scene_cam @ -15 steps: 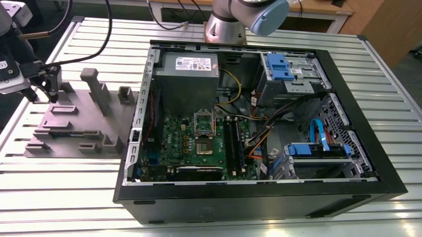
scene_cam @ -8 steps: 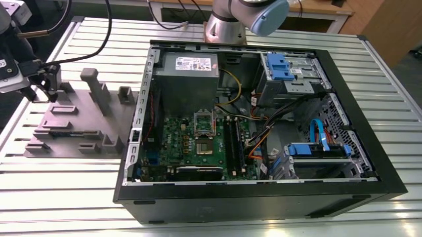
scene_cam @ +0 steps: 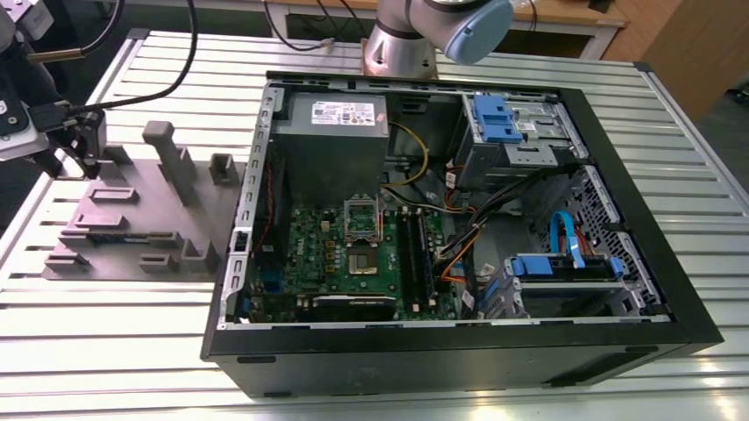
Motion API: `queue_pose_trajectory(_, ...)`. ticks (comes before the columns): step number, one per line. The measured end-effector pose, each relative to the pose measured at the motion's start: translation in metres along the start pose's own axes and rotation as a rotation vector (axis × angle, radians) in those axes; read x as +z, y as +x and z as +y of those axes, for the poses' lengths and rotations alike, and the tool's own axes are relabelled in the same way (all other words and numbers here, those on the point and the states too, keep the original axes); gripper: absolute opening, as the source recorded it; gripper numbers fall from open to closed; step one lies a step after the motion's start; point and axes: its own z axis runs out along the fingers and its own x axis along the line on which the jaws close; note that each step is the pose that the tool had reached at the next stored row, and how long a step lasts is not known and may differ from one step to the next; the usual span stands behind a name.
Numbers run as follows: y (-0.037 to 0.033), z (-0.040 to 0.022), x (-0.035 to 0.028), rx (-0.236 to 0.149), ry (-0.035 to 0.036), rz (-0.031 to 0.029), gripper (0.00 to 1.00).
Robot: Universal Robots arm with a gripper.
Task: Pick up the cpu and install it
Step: 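Pick up the cpu and move it towards the insertion slot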
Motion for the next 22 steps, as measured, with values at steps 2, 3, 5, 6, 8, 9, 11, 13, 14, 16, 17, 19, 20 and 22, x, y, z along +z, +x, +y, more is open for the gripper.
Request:
queue_pose_trajectory(2, 0.0000, 0.0000, -0.0008, 0.000, 0.0000, 0.0001, 0.47)
queue_pose_trajectory(3, 0.0001, 0.0001, -0.0013, 0.000, 0.0001, 0.0001, 0.47)
queue_pose_trajectory(5, 0.0001, 0.0001, -0.0020, 0.000, 0.0000, -0.0001, 0.47)
queue_pose_trajectory(6, 0.0001, 0.0001, -0.0023, 0.000, -0.0001, -0.0001, 0.47)
queue_pose_trajectory(8, 0.0001, 0.0002, -0.0030, 0.000, -0.0001, -0.0001, 0.47)
queue_pose_trajectory(9, 0.0001, 0.0002, -0.0032, 0.000, -0.0001, -0.0002, 0.47)
queue_pose_trajectory(11, 0.0002, 0.0002, -0.0039, 0.000, 0.0000, 0.0000, 0.47)
queue_pose_trajectory(13, 0.0002, 0.0002, -0.0042, 0.000, -0.0001, -0.0002, 0.47)
queue_pose_trajectory(14, 0.0002, 0.0002, -0.0045, 0.000, 0.0000, 0.0000, 0.47)
queue_pose_trajectory(16, 0.0002, 0.0002, -0.0048, 0.000, 0.0000, 0.0000, 0.47)
queue_pose_trajectory(17, 0.0002, 0.0002, -0.0051, 0.000, 0.0000, 0.0000, 0.47)
queue_pose_trajectory(19, 0.0002, 0.0003, -0.0052, 0.000, -0.0001, -0.0001, 0.47)
queue_pose_trajectory(20, 0.0002, 0.0003, -0.0053, 0.000, -0.0001, -0.0002, 0.47)
queue_pose_trajectory(22, 0.0003, 0.0003, -0.0061, 0.000, 0.0001, 0.0002, 0.47)
